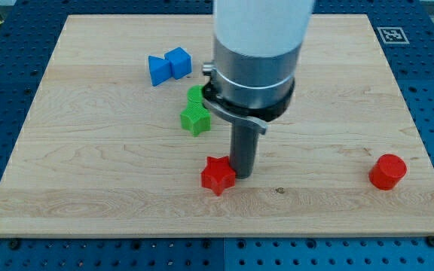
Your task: Move the red star parallel to the left of the green star
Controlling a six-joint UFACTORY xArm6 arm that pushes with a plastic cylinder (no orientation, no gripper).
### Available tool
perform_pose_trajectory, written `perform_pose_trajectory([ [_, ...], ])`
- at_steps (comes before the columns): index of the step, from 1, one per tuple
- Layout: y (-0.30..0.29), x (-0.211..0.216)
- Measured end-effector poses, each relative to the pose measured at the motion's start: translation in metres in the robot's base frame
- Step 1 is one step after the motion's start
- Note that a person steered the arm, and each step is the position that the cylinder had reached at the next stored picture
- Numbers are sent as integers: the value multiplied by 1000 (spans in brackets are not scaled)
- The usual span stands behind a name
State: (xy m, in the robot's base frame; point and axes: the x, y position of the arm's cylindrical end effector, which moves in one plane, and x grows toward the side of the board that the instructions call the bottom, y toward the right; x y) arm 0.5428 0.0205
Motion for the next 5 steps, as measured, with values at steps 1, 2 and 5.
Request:
perform_pose_trajectory([
  [1,6,7],
  [2,21,20],
  [5,-48,6],
])
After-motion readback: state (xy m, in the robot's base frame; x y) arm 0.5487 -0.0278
